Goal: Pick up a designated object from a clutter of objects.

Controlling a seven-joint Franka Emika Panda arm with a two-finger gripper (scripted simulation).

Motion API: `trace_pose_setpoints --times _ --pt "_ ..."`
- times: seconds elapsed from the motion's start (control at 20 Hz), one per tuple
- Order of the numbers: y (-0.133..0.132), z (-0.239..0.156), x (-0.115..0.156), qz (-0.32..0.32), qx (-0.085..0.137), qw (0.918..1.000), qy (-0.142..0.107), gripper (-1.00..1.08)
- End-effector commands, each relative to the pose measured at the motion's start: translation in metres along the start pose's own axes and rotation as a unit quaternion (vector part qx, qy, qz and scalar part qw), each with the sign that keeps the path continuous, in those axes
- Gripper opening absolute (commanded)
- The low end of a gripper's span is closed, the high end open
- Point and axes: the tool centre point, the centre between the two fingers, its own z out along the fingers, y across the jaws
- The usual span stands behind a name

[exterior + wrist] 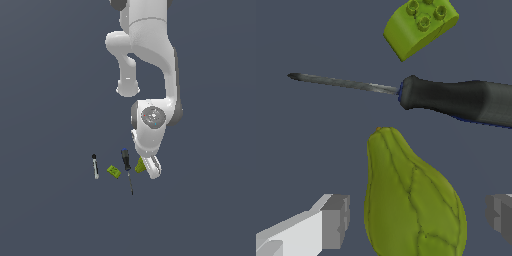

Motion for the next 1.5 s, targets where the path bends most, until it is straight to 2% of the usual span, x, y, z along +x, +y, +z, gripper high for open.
trace_pose_setpoints --times 0.0,0.25,0.3,1.0,1.45 --pt "0.000 0.010 0.000 0.001 0.000 1.0000 0.000 1.00" --pt "-0.001 0.017 0.000 0.001 0.000 1.0000 0.000 1.00" --pt "-0.001 0.017 0.000 0.001 0.000 1.0000 0.000 -1.00" --pt "-0.001 0.012 -0.002 0.001 0.001 1.0000 0.000 -1.00" --pt "0.001 -0.029 -0.018 0.001 0.001 1.0000 0.000 -1.00"
